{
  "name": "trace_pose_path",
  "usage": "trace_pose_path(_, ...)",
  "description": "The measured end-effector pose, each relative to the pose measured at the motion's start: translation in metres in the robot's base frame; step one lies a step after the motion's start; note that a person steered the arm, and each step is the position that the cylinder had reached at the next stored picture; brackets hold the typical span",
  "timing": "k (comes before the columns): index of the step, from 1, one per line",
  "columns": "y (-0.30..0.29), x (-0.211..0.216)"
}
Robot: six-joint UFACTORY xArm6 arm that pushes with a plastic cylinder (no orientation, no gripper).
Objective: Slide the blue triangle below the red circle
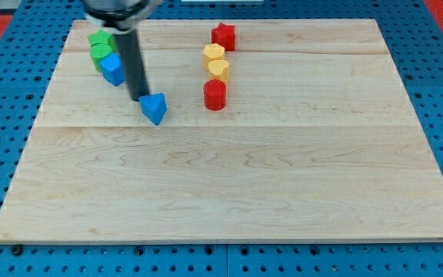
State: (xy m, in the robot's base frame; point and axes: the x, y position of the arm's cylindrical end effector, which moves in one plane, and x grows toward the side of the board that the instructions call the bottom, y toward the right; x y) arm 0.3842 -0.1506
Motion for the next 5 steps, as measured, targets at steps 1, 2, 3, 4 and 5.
trace_pose_path(1, 0.017, 0.024)
trace_pose_path(2, 0.07, 0.024)
trace_pose_path(3, 0.101, 0.024)
trace_pose_path(4, 0.091, 0.03)
trace_pose_path(5, 0.106, 0.042)
